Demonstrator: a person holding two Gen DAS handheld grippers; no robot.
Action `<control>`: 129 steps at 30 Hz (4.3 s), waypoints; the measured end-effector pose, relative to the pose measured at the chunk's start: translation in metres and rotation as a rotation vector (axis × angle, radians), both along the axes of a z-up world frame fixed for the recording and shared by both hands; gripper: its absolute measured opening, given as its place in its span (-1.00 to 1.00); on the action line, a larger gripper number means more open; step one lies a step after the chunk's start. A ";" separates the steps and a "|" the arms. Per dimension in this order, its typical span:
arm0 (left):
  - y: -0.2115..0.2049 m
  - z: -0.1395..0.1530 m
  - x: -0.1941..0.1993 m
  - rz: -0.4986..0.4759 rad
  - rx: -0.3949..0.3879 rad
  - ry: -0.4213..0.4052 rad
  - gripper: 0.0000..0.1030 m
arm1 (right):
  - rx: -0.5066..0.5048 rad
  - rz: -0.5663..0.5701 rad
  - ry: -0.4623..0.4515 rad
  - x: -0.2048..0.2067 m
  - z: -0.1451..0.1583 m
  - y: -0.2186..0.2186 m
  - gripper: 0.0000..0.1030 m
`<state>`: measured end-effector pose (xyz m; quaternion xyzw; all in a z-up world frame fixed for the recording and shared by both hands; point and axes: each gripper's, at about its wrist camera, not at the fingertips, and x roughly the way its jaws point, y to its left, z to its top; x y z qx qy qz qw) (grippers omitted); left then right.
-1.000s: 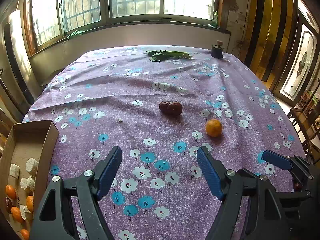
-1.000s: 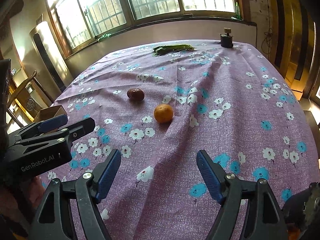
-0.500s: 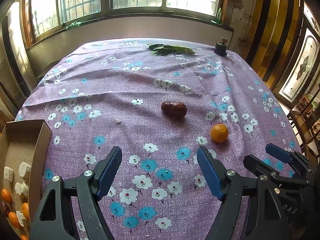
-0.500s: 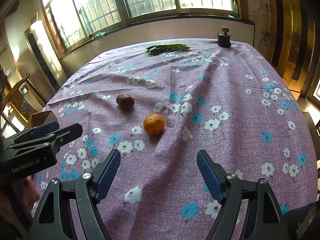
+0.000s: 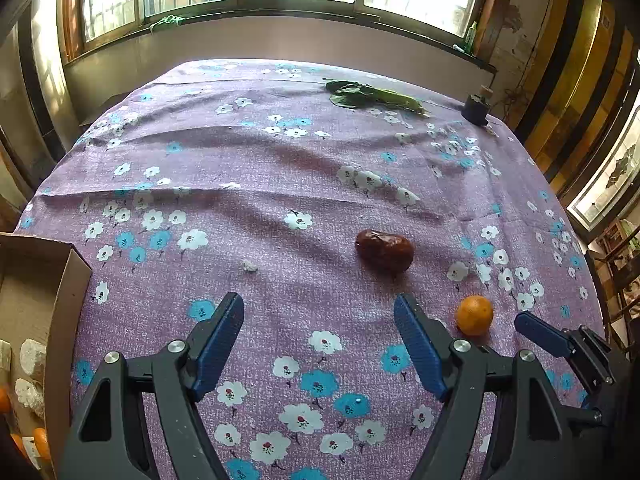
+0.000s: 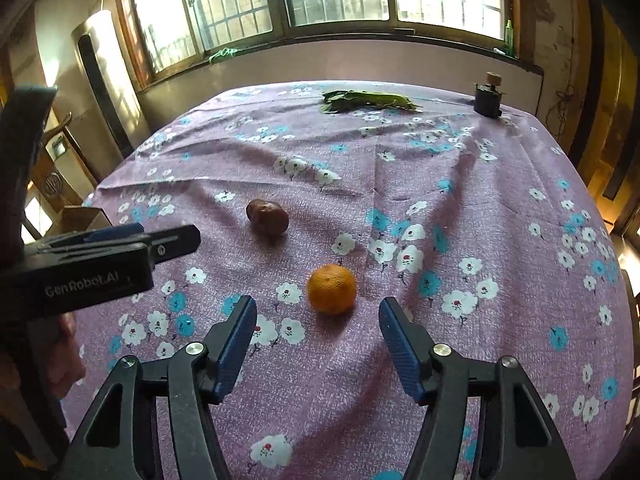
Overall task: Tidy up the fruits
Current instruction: 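Grasp the red date with left tool while right tool grasps the mandarin orange, then carry the date and orange into the box and open both tools to release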
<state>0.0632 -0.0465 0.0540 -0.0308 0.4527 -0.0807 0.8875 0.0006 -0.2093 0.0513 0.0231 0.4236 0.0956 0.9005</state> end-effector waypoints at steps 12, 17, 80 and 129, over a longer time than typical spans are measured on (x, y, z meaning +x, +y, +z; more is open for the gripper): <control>-0.024 -0.017 0.026 -0.055 0.050 0.010 0.48 | -0.007 -0.009 0.033 0.029 -0.027 -0.009 -0.32; -0.038 -0.024 0.042 -0.108 0.076 0.002 0.48 | -0.003 0.007 0.045 0.028 -0.031 -0.006 -0.32; 0.177 0.026 -0.153 0.139 0.129 -0.150 -0.42 | 0.117 0.371 -0.018 -0.070 0.026 0.189 -0.32; 0.295 -0.007 -0.153 0.405 0.140 -0.074 0.28 | 0.005 0.628 0.047 -0.011 0.001 0.350 -0.27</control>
